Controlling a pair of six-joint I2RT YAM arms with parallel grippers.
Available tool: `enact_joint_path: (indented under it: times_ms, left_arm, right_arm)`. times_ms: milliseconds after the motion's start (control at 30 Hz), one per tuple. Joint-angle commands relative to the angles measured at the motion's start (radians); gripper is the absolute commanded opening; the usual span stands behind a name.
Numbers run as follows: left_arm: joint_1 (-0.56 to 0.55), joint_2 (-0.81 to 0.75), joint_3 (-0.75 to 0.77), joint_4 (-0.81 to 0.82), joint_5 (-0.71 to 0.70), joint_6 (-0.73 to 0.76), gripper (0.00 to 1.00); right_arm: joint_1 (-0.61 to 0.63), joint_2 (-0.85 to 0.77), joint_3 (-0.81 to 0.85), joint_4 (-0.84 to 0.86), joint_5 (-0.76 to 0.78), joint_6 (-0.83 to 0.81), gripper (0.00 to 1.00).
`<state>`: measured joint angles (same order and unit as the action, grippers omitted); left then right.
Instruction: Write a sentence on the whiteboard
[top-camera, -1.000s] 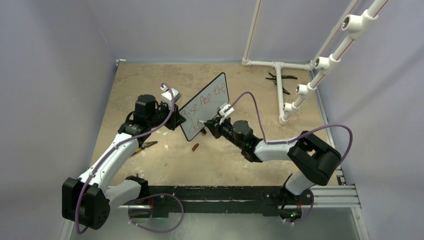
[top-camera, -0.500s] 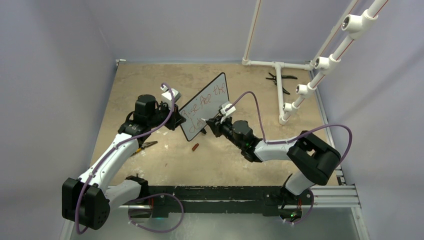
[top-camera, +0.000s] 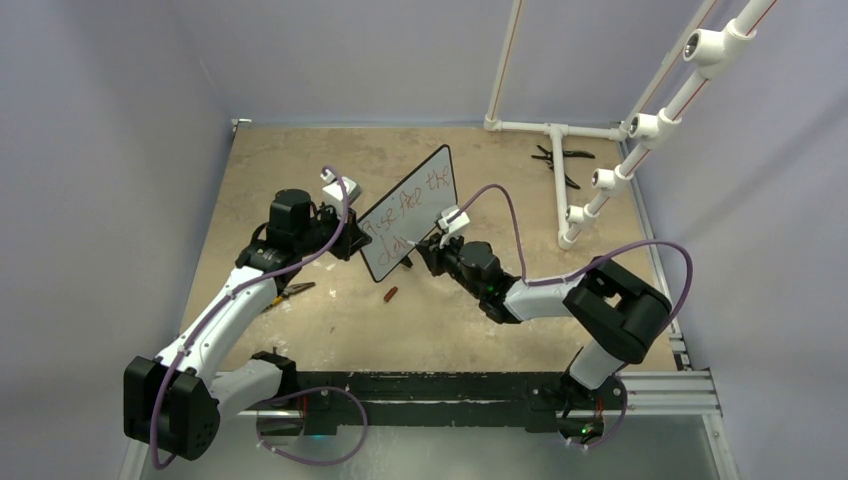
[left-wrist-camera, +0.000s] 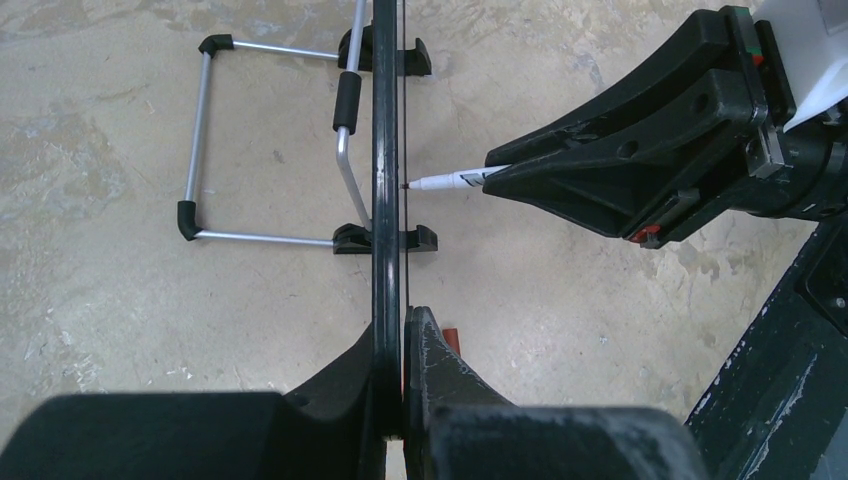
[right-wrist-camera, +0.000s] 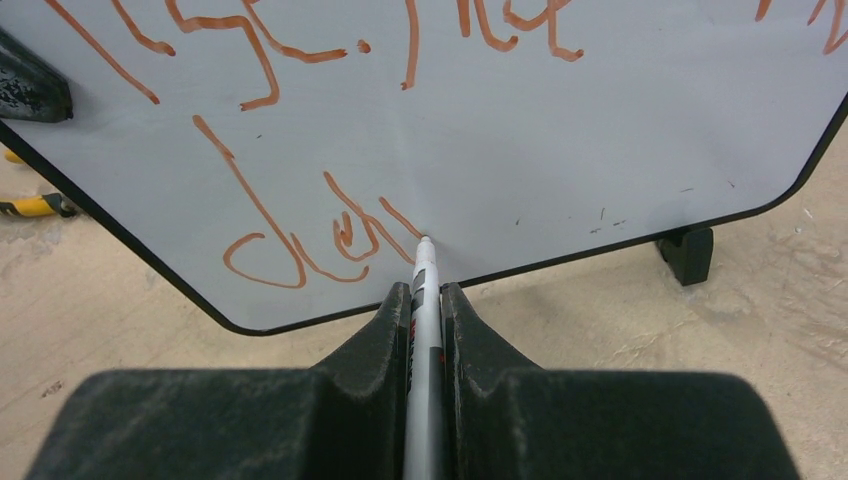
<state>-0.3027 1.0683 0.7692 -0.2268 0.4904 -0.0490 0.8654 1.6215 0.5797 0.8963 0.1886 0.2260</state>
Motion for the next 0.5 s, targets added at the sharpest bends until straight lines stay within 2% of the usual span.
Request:
enact_joint_path:
  times_ms: [0,167,467]
  left_arm:
    - [-0.006,-0.031,0.001,0.026,0.090,-0.013,0.00]
    - [-0.006,-0.031,0.002,0.027,0.091,-0.014,0.00]
    - [-0.006,-0.030,0.001,0.027,0.091,-0.015,0.00]
  right_arm:
    - [-0.005,-0.036,0.013,0.051,0.027,0.010,0.00]
    - [-0.006,-0.085,-0.010,0.062,0.039,0.004,0.00]
    - [-0.009,-0.069,0.030,0.055,0.078,-0.006,0.00]
